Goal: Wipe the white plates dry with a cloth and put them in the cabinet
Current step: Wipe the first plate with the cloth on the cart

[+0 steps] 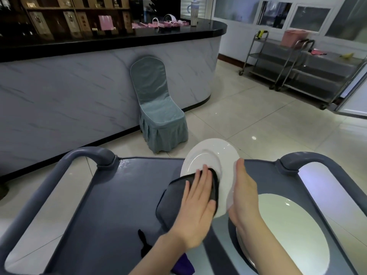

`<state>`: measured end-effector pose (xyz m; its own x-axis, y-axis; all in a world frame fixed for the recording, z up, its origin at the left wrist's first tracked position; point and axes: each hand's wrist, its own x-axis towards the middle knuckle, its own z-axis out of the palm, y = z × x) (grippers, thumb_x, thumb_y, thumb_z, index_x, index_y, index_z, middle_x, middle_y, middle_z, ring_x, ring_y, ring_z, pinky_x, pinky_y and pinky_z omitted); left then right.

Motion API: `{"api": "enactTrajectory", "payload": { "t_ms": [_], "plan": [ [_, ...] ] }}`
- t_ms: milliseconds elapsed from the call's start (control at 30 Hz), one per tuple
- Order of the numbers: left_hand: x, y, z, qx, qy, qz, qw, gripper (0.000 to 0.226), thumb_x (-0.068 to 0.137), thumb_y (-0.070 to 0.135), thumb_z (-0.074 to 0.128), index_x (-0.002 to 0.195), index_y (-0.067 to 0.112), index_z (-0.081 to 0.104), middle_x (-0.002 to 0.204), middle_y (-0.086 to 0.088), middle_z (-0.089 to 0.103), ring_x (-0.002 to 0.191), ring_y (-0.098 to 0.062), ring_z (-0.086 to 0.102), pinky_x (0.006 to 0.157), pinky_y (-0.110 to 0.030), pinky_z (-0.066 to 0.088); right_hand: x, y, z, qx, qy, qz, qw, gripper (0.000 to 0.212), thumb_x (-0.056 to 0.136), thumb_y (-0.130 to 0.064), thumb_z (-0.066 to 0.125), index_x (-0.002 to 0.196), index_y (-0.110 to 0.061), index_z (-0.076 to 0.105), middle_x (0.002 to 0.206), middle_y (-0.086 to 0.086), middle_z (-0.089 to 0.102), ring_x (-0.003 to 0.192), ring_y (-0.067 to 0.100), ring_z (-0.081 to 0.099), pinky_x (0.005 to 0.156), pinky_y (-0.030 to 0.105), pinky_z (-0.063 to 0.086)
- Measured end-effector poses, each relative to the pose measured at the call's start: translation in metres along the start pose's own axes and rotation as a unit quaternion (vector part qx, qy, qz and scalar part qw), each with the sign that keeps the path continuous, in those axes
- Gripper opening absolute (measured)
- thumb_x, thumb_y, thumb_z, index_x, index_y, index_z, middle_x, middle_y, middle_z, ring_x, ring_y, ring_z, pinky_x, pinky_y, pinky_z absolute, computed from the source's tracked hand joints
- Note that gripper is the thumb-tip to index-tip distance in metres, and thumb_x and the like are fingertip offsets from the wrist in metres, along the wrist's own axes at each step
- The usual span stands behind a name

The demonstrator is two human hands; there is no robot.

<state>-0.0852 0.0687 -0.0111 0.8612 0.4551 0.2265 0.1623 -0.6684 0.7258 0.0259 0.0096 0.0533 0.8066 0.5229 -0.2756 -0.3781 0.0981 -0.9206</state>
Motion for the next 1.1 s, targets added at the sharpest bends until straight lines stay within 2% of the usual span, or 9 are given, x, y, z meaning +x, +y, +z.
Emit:
{"api": "enactTrajectory", "payload": {
  "t_ms": [100,167,267,400,600,700,833,933,1100],
  "plan": [
    [0.011,0.011,0.001,0.015,-0.003,0.035,0.999,0.066,0.099,0.031,0.019,0.15,0.041,-0.022,0.16,0.021,-0.024,0.149,-0.004,-0.02,0.122,-0.036,-0.008,-0.005,0.012,0.001,-0.012,-0.008,0.017,1.0,0.041,0.099,-0.053,0.049,0.095,-0.024,0.077,0.093,-0.007,0.079,0.088,0.008,0.074,0.074,0.03,0.053],
    [0.024,0.015,-0.006,0.059,0.015,0.065,0.996,0.063,0.1,0.027,0.02,0.155,0.031,-0.009,0.163,0.018,-0.017,0.15,-0.008,-0.017,0.123,-0.034,-0.007,-0.01,0.02,0.001,-0.013,-0.021,0.017,1.0,0.037,0.099,-0.052,0.048,0.096,-0.031,0.078,0.097,-0.009,0.078,0.092,0.005,0.073,0.079,0.028,0.052],
    [0.047,0.009,-0.02,0.056,0.015,0.078,0.995,0.056,0.103,0.027,0.02,0.158,0.026,0.009,0.165,0.017,-0.001,0.151,-0.003,-0.01,0.122,-0.028,-0.009,-0.018,0.026,0.004,-0.015,-0.024,0.016,0.999,0.031,0.099,-0.05,0.048,0.096,-0.032,0.073,0.093,-0.014,0.078,0.089,0.0,0.072,0.072,0.018,0.053],
    [0.065,-0.014,-0.035,-0.052,0.031,-0.026,0.998,0.048,0.108,0.023,0.025,0.156,0.024,0.018,0.163,0.014,0.013,0.149,0.002,0.002,0.125,-0.036,0.006,-0.021,0.024,0.0,-0.017,-0.01,0.034,0.999,0.038,0.1,-0.046,0.051,0.083,-0.026,0.078,0.087,-0.004,0.079,0.08,0.011,0.075,0.066,0.027,0.054],
    [0.024,-0.038,-0.014,-0.128,0.087,-0.073,0.985,0.058,0.103,0.029,0.027,0.156,0.029,0.004,0.164,0.018,0.0,0.15,0.001,0.001,0.126,-0.037,0.008,-0.009,0.005,-0.009,0.018,0.007,0.018,1.0,0.042,0.098,-0.051,0.053,0.081,-0.023,0.079,0.085,-0.005,0.079,0.074,0.009,0.075,0.055,0.023,0.055],
    [-0.002,-0.031,0.015,-0.169,0.11,-0.098,0.975,0.058,0.102,0.034,0.024,0.153,0.037,-0.004,0.162,0.025,-0.012,0.15,0.002,-0.008,0.125,-0.037,0.002,-0.002,-0.002,-0.008,0.041,0.033,0.004,0.999,0.036,0.096,-0.052,0.055,0.089,-0.022,0.074,0.084,-0.011,0.078,0.073,0.005,0.073,0.063,0.027,0.053],
    [-0.013,-0.007,0.035,-0.093,0.115,-0.044,0.988,0.059,0.102,0.039,0.022,0.154,0.035,-0.006,0.162,0.024,-0.014,0.151,-0.005,-0.012,0.122,-0.026,-0.006,0.0,-0.001,-0.001,0.052,0.062,0.007,0.997,0.033,0.094,-0.053,0.056,0.092,-0.023,0.07,0.078,-0.014,0.077,0.073,0.006,0.074,0.068,0.03,0.051],
    [-0.003,0.009,0.03,-0.028,0.079,0.003,0.997,0.065,0.099,0.03,0.022,0.152,0.039,-0.013,0.162,0.024,-0.015,0.151,-0.003,-0.008,0.119,-0.019,-0.008,-0.009,0.008,0.003,0.028,0.04,0.018,0.999,0.039,0.098,-0.053,0.051,0.101,-0.021,0.074,0.091,-0.007,0.079,0.087,0.012,0.075,0.077,0.033,0.054],
    [0.035,0.018,0.009,-0.015,0.018,0.053,0.998,0.056,0.105,0.017,0.023,0.154,0.028,-0.003,0.164,0.017,-0.011,0.151,-0.003,-0.011,0.123,-0.025,-0.004,-0.024,0.026,-0.001,0.0,0.013,0.015,1.0,0.033,0.1,-0.051,0.047,0.096,-0.033,0.075,0.097,-0.012,0.078,0.094,0.003,0.072,0.084,0.027,0.052]
  ]
}}
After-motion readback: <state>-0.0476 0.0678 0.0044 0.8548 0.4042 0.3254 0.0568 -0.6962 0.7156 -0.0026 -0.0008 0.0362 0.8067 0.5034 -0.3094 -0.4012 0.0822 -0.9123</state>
